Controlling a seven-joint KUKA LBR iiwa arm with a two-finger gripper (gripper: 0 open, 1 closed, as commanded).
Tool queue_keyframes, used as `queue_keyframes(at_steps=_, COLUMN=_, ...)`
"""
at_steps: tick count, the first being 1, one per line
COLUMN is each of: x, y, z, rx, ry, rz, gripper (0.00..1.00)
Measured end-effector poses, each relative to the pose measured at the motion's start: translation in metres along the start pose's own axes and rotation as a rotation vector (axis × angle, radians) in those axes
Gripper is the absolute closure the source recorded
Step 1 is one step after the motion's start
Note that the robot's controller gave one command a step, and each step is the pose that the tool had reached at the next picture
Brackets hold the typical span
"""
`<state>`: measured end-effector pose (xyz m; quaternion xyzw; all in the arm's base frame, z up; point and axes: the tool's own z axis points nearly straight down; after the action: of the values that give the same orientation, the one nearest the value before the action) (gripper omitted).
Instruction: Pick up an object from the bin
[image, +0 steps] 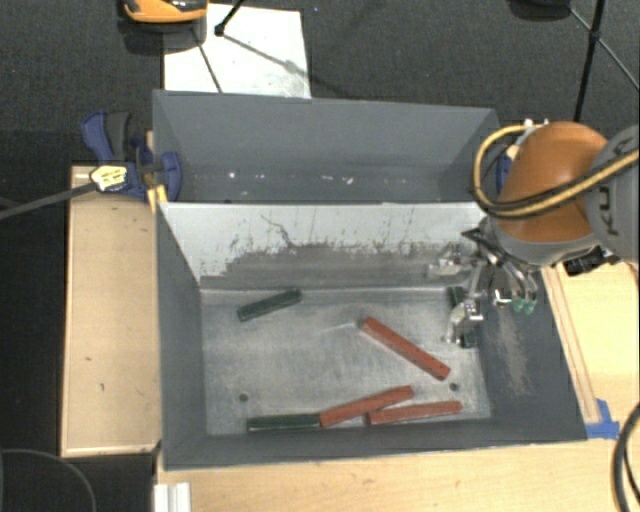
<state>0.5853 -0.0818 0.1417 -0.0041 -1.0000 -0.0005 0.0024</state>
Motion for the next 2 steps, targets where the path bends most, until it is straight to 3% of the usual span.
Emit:
queue_keyframes(at_steps=1, x=-0.002, y=0.000, z=-0.005, rx=0.001, ry=-0.008, rz=-0.002, gripper=0.00)
queue_keyframes(at_steps=2, x=0.018, y=0.032, z=0.031, rx=0.000, ry=-0.008, rz=0.081, gripper=0.00)
